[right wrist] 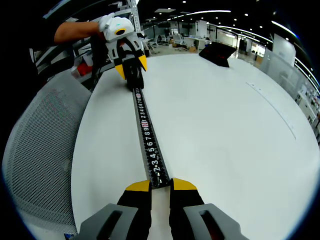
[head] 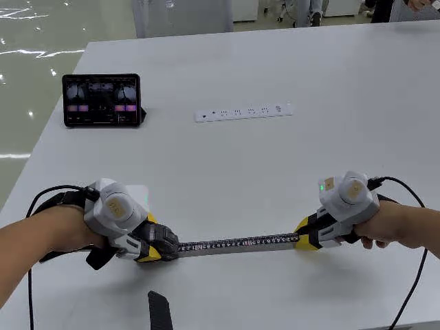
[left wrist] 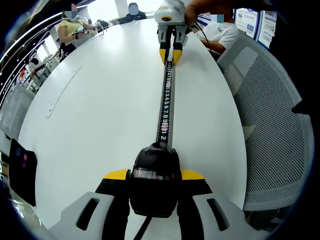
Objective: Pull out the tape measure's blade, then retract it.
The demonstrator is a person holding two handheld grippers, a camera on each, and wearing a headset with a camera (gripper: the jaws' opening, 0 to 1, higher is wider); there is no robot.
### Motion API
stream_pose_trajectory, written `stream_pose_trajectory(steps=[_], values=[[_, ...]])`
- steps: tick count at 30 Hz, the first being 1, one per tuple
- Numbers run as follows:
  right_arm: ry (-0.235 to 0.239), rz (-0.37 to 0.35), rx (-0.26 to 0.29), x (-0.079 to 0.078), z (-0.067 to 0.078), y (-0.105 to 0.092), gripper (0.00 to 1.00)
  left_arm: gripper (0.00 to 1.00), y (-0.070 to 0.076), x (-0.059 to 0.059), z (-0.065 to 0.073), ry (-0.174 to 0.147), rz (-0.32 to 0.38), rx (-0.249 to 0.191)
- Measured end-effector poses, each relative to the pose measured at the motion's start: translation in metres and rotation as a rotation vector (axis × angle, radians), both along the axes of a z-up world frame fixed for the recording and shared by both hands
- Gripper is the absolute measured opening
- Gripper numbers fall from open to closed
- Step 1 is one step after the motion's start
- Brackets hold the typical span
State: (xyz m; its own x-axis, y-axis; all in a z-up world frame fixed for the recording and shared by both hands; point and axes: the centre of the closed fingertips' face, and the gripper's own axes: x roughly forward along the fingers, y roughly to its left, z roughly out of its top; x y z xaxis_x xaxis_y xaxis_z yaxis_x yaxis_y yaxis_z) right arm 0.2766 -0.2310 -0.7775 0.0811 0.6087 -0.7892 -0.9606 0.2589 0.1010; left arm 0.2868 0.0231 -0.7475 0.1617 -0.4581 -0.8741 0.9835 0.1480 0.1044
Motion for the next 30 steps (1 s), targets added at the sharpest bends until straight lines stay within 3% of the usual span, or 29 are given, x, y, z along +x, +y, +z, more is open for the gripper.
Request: stream_pose_trajectory(steps=[30], values=[[0.014, -0.01, -0.02, 0.0028, -0.0018, -0.0025, 0.1, 0.31, -0.0004, 0.0032, -0.0026, -0.011, 0.0, -0.01]])
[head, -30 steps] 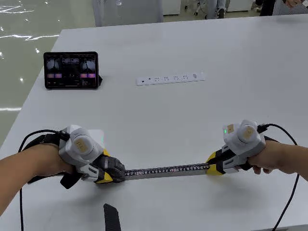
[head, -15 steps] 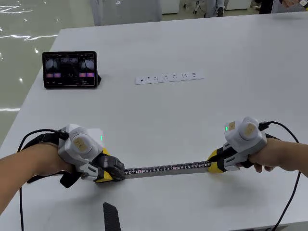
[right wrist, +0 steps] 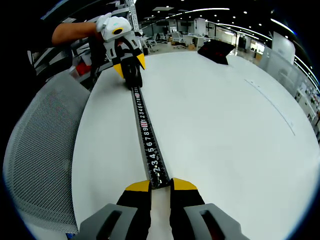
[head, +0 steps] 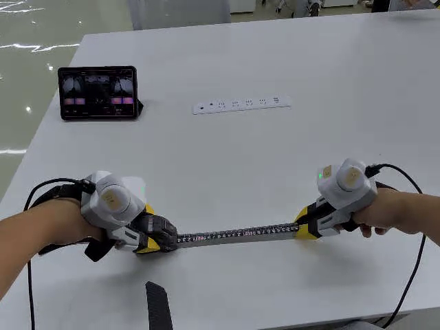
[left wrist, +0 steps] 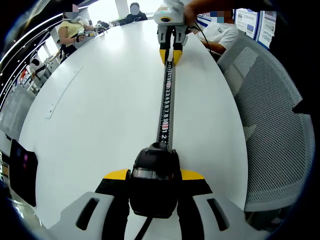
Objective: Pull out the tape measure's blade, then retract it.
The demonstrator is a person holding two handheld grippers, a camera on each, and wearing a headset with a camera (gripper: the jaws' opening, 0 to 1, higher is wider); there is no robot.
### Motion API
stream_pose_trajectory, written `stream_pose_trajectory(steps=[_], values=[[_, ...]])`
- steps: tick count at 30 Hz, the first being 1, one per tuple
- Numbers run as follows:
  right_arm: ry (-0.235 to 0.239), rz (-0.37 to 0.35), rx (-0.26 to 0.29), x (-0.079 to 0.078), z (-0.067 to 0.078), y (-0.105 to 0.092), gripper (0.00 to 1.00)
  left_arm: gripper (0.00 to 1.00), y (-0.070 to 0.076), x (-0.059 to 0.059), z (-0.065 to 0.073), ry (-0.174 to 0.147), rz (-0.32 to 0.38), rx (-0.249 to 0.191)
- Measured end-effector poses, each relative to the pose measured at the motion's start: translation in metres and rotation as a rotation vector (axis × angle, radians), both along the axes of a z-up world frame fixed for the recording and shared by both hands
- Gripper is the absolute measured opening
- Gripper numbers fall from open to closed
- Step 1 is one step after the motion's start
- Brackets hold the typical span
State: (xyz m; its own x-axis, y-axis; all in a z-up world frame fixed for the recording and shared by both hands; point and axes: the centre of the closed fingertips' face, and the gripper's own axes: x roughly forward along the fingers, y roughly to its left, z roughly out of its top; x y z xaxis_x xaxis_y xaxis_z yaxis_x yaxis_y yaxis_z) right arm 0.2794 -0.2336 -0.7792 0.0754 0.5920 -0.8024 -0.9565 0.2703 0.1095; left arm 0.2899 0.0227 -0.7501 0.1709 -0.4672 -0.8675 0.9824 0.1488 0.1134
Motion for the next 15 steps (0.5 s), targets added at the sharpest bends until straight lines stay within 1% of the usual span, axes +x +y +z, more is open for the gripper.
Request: stream_pose_trajectory(steps=[2, 5, 7, 8, 10, 11, 15], values=[[0.006, -0.005, 0.004, 0.0005, 0.0, 0.0, 0.1, 0.32, -0.0003, 0.0013, -0.0005, -0.013, -0.001, -0.006], [0.002, 0.0, -0.001, 0.0003, 0.0, 0.0003, 0.11, 0.32, -0.0006, 0.0012, -0.0003, -0.016, -0.006, 0.002], [0.005, 0.0, -0.014, 0.001, -0.0002, 0.0007, 0.11, 0.33, -0.0003, 0.0015, -0.0002, -0.011, -0.001, 0.001], [0.001, 0.006, -0.021, 0.001, -0.0003, 0.0006, 0.11, 0.33, -0.0005, 0.0013, -0.0002, -0.018, -0.014, -0.001], [-0.009, 0.022, -0.038, 0.0001, -0.0002, 0.0017, 0.11, 0.33, 0.0, 0.0013, 0.0003, -0.014, -0.007, -0.006], [-0.009, 0.023, -0.046, 0.0007, -0.0004, 0.0019, 0.11, 0.33, -0.0004, 0.0005, 0.0008, -0.018, -0.014, -0.004], [-0.025, 0.045, -0.068, 0.0007, -0.0007, 0.0018, 0.11, 0.33, -0.001, 0.0004, 0.0009, -0.015, -0.009, 0.003]])
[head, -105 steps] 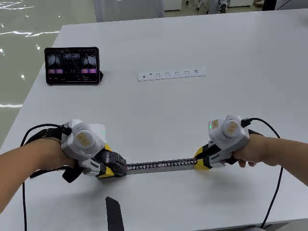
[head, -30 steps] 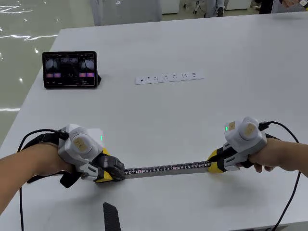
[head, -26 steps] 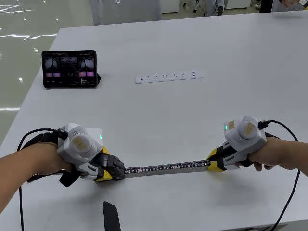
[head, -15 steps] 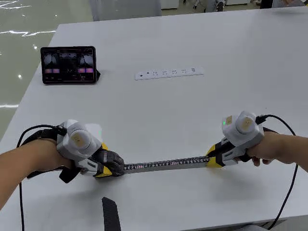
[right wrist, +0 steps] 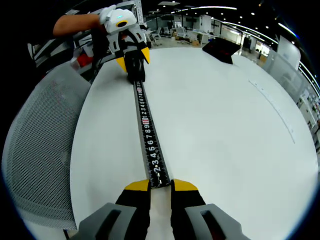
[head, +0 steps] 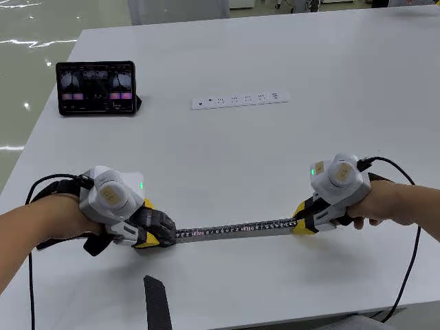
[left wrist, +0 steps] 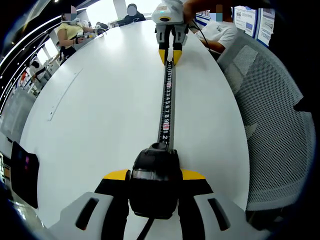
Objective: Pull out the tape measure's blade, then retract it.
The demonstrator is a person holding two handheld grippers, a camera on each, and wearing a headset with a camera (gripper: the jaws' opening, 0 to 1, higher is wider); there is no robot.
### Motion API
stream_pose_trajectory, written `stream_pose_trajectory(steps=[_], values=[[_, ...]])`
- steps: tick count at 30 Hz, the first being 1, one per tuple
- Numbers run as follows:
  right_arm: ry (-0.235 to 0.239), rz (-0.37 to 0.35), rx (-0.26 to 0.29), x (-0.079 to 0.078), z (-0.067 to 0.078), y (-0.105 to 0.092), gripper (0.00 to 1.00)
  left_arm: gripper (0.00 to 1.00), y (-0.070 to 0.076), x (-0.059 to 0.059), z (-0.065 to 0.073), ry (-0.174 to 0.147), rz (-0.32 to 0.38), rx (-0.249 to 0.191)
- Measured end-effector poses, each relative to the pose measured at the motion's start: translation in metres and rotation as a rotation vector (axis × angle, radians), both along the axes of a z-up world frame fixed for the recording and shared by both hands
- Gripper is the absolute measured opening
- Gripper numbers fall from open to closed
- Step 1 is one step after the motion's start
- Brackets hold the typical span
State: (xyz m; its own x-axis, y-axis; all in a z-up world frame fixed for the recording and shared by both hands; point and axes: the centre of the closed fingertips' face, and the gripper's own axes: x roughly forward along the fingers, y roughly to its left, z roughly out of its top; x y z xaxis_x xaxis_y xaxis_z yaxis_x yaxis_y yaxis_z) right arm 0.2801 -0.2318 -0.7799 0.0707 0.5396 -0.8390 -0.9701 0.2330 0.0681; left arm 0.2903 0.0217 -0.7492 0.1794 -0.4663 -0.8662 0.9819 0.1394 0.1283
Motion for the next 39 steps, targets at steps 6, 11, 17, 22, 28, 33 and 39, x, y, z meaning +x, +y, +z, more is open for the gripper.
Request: stream_pose_trajectory(steps=[6, 11, 17, 22, 28, 33, 39], values=[[-0.032, 0.055, -0.034, -0.003, 0.0, -0.002, 0.12, 0.34, 0.001, 0.002, 0.001, -0.002, 0.013, 0.0], [-0.041, 0.094, -0.03, -0.005, 0.009, 0.001, 0.15, 0.32, 0.002, 0.0, 0.008, 0.007, 0.02, 0.0], [-0.069, 0.108, -0.043, 0.001, 0.021, 0.003, 0.21, 0.44, 0.004, 0.001, 0.016, 0.044, 0.052, -0.012], [-0.087, 0.109, -0.042, 0.003, 0.028, 0.007, 0.26, 0.49, 0.006, 0.001, 0.022, 0.055, 0.083, -0.028], [-0.086, 0.102, -0.055, -0.001, 0.029, 0.004, 0.34, 0.59, 0.007, -0.006, 0.024, 0.096, 0.119, -0.049], [-0.086, 0.04, -0.034, -0.002, 0.034, -0.001, 0.39, 0.65, 0.009, -0.008, 0.027, 0.108, 0.166, -0.077], [-0.086, -0.082, 0.019, -0.002, 0.04, -0.013, 0.43, 0.74, 0.013, -0.01, 0.029, 0.119, 0.244, -0.129]])
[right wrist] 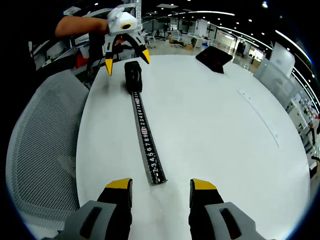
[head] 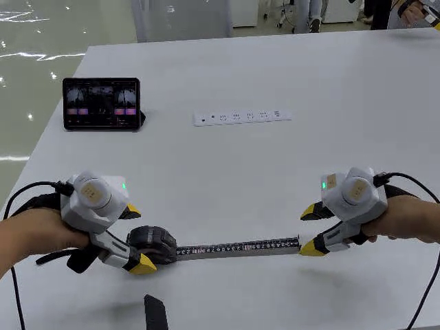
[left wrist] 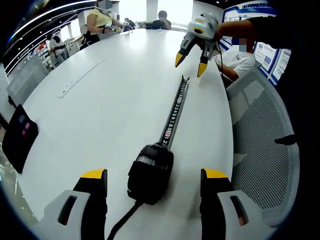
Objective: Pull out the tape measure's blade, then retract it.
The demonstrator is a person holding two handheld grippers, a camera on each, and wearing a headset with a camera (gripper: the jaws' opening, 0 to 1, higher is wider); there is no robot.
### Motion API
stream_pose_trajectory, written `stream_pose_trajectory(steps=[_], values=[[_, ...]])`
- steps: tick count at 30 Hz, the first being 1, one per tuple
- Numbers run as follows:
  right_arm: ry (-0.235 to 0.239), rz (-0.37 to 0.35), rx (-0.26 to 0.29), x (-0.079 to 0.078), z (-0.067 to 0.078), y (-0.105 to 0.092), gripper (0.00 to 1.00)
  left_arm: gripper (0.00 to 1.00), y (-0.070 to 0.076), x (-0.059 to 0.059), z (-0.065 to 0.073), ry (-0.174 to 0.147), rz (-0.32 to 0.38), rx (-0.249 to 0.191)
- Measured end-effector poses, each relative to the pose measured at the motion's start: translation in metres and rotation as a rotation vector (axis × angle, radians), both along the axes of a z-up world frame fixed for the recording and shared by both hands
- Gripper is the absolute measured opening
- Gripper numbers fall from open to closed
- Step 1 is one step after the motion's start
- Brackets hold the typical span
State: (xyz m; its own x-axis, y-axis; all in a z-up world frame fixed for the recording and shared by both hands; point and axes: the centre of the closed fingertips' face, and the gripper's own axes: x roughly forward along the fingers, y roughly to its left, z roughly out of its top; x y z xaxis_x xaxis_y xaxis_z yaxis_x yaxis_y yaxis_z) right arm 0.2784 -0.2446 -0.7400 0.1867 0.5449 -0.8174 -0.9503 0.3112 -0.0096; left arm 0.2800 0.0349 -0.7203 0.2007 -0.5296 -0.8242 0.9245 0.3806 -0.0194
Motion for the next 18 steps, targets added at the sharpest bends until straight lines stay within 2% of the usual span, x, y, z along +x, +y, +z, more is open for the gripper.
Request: stream_pose_trajectory(steps=[2, 7, 9, 12, 14, 16, 17, 18], values=[[-0.001, -0.032, 0.016, 0.0, 0.001, -0.003, 0.45, 0.77, 0.002, 0.002, 0.002, -0.006, 0.032, -0.019], [0.0, -0.15, 0.07, 0.002, 0.006, -0.011, 0.5, 0.83, 0.007, 0.005, 0.007, 0.008, 0.126, -0.073], [0.004, -0.173, 0.09, 0.0, 0.008, -0.011, 0.52, 0.88, 0.006, 0.006, 0.009, 0.003, 0.154, -0.092], [0.002, -0.2, 0.098, -0.002, 0.009, -0.013, 0.57, 0.95, 0.007, 0.003, 0.01, 0.015, 0.196, -0.112], [-0.003, -0.223, 0.109, -0.004, 0.011, -0.016, 0.61, 0.99, 0.008, 0.003, 0.012, -0.004, 0.237, -0.133], [-0.022, -0.274, 0.146, -0.005, 0.018, -0.016, 0.66, 0.99, 0.011, 0.003, 0.015, -0.02, 0.285, -0.169], [-0.022, -0.285, 0.156, -0.006, 0.019, -0.017, 0.67, 0.99, 0.011, 0.002, 0.016, -0.024, 0.293, -0.19], [-0.028, -0.298, 0.159, -0.007, 0.019, -0.021, 0.7, 0.99, 0.013, -0.002, 0.016, -0.011, 0.312, -0.204]])
